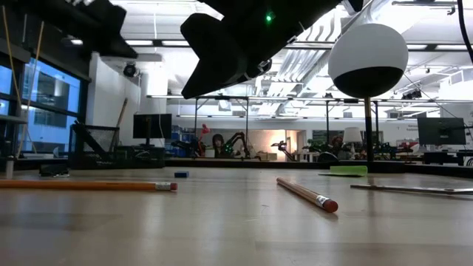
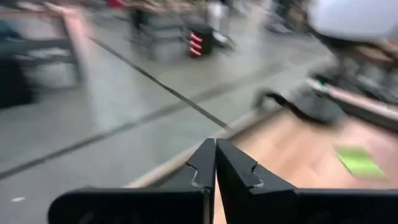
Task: Pick and place office supplies into organizer
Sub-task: Put the blue eraser into the bottom left section of the desk organizer
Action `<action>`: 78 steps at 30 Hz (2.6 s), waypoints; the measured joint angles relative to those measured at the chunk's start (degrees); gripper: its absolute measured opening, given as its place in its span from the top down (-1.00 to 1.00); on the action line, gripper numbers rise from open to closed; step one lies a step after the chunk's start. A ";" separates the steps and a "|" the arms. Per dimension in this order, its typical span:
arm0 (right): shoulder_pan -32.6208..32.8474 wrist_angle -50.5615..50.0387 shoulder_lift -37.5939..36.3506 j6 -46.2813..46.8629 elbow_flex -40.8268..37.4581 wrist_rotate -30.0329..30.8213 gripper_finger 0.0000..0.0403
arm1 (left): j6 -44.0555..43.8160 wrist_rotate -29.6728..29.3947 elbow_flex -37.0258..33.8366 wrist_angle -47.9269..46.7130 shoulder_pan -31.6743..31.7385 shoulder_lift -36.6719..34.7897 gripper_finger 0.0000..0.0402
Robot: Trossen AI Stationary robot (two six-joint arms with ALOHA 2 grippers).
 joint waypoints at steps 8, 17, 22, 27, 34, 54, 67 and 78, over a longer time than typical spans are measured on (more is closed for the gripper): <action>0.00 0.31 0.00 0.04 0.00 -0.49 0.32 | 0.68 -7.31 -9.34 6.39 0.15 8.32 0.99; -0.37 -1.09 0.00 0.08 0.00 -0.66 0.32 | -1.36 -12.53 -10.35 14.64 0.11 10.05 0.99; -0.37 -2.31 0.00 1.02 0.00 -0.57 0.32 | -1.75 -20.20 -10.30 11.56 0.12 10.61 1.00; -0.22 -2.93 0.00 1.49 0.00 -0.57 0.32 | -3.45 -18.88 -10.37 9.83 0.11 10.00 1.00; -0.22 -2.91 0.00 1.55 0.00 0.25 0.32 | -7.09 -9.47 -9.63 9.59 0.09 6.37 1.00; -9.21 9.23 5.35 14.79 0.07 -11.72 0.32 | -5.18 -4.83 -20.98 29.24 -31.89 -3.84 1.00; -13.04 13.90 12.15 24.79 0.04 -4.35 0.32 | -0.22 -5.49 -26.13 35.97 -40.02 -2.97 0.97; -11.20 19.48 13.88 23.64 0.09 1.42 0.32 | -0.69 3.29 -26.13 39.56 -40.04 -2.99 0.95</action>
